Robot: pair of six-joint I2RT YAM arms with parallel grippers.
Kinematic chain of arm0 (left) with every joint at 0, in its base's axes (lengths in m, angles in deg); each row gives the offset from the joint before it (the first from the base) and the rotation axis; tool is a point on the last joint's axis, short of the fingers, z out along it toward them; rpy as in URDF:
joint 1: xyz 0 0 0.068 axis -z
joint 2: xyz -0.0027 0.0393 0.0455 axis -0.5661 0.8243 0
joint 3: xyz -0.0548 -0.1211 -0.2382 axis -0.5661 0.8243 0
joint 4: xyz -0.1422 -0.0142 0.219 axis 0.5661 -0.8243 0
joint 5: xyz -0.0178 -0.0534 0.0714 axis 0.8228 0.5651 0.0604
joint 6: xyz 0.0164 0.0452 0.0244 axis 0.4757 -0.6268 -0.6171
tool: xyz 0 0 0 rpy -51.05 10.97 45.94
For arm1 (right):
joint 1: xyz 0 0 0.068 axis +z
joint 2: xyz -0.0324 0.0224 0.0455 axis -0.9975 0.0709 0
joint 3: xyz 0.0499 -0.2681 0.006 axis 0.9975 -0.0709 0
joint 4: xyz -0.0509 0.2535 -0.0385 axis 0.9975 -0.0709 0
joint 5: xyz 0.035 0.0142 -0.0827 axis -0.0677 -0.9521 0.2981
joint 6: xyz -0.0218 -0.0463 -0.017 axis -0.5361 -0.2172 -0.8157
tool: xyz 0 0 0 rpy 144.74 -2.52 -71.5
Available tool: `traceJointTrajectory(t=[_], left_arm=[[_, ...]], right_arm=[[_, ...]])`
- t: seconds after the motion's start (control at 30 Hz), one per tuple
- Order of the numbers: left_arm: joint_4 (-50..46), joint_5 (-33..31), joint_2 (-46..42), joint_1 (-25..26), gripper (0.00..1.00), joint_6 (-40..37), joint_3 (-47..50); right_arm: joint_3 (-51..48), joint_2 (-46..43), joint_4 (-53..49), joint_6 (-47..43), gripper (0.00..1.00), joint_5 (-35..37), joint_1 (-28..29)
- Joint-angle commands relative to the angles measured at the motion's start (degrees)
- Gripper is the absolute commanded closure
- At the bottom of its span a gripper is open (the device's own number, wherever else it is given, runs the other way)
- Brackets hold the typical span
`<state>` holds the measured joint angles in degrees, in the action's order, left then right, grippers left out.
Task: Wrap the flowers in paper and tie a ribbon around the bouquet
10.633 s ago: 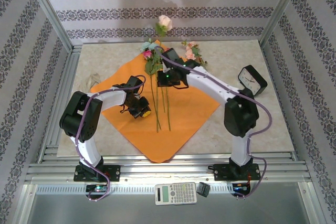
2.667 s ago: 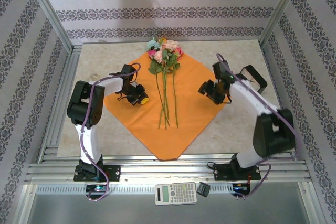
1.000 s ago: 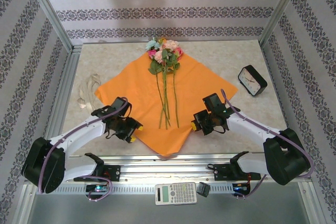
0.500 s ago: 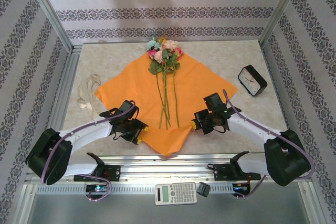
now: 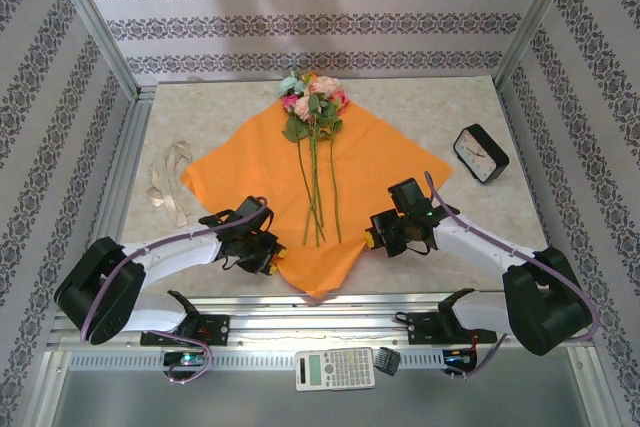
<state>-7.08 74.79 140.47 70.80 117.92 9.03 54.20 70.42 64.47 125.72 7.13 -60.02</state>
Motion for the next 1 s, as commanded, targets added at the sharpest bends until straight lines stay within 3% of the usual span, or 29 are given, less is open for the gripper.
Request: traceJointTrajectory(t=[0.0,0.03,0.13,0.23,0.33,0.53,0.73,0.83,0.9,0.97], left_arm=[[-0.13,-3.61,-0.95,0.71,0.99,5.56,-2.83],[-0.76,-4.18,-1.57,0.69,1.0,5.53,-3.23],[-0.94,-4.72,-2.72,0.69,1.0,6.04,-3.47],[0.46,-4.85,-2.91,0.6,1.0,7.01,-3.05],[1.26,-5.05,-2.51,0.21,1.0,7.31,-3.58],[1.74,-4.44,-1.24,-1.89,1.0,6.71,-4.87],[1.2,-4.05,-1.84,-3.68,1.0,6.55,-5.13],[2.22,-3.26,-1.39,-4.45,1.0,6.82,-4.7],[2.92,-2.7,-0.64,-4.67,1.0,6.98,-4.84],[3.31,-2.21,0.01,-4.84,1.0,6.78,-5.19]], right_arm=[[0.23,-0.97,-1.62,-1.33,1.0,-0.89,-0.94],[0.46,-1.05,-2.23,-2.6,0.96,-0.88,-1.16],[2.17,-1.32,-5.24,-9.14,0.7,-0.11,-1.64],[7.58,-0.98,-13.25,-23.12,0.52,3.03,-1.78],[13.92,-1.03,-20.46,-40.09,0.47,9.06,-0.98],[17.61,-4.96,-16.49,-68.26,0.47,13.05,1.33],[22.85,-4.14,-14.77,-101.39,0.47,8.57,7.37],[20.52,-5.29,-15.25,-120.06,0.43,-2.09,7.99],[17.73,-7.99,-17.3,-133.88,0.35,-7.68,9.14],[13.17,-11.99,-16.96,-143.22,0.26,-6.69,11.43]])
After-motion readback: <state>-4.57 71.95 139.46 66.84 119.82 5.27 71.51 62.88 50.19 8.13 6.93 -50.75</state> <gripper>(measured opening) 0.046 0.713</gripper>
